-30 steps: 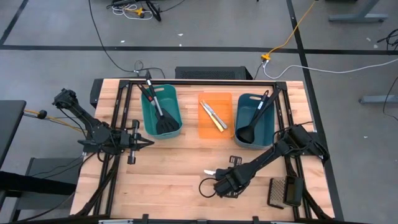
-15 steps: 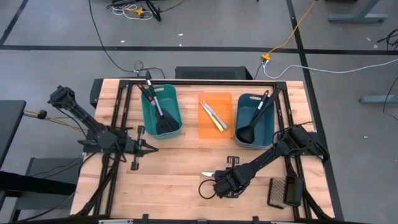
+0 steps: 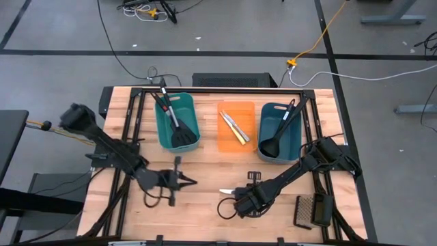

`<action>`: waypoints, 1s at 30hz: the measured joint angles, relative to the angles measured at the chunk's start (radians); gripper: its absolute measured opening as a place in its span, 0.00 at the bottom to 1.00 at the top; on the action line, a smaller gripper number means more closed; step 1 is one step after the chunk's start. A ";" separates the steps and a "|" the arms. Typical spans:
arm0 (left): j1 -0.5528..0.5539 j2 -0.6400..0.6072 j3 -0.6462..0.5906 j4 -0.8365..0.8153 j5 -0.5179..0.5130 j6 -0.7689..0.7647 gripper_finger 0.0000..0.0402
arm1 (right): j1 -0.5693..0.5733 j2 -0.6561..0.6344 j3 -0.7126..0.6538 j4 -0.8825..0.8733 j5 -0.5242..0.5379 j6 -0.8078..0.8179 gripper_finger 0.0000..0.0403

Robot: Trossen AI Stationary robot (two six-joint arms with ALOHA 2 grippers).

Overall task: Pick & Place Kitchen Items
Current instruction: Put the silver table knife into the orange bin

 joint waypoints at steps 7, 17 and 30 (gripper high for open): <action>0.012 0.293 0.095 0.093 0.008 -0.089 0.01 | -0.016 0.001 -0.001 0.069 0.033 -0.055 0.15; 0.090 0.438 0.165 0.033 0.059 -0.162 0.00 | -0.066 0.003 -0.001 0.195 0.043 -0.085 0.14; 0.108 0.437 0.165 -0.120 0.101 -0.297 0.00 | -0.082 0.005 0.000 0.259 0.062 -0.115 0.14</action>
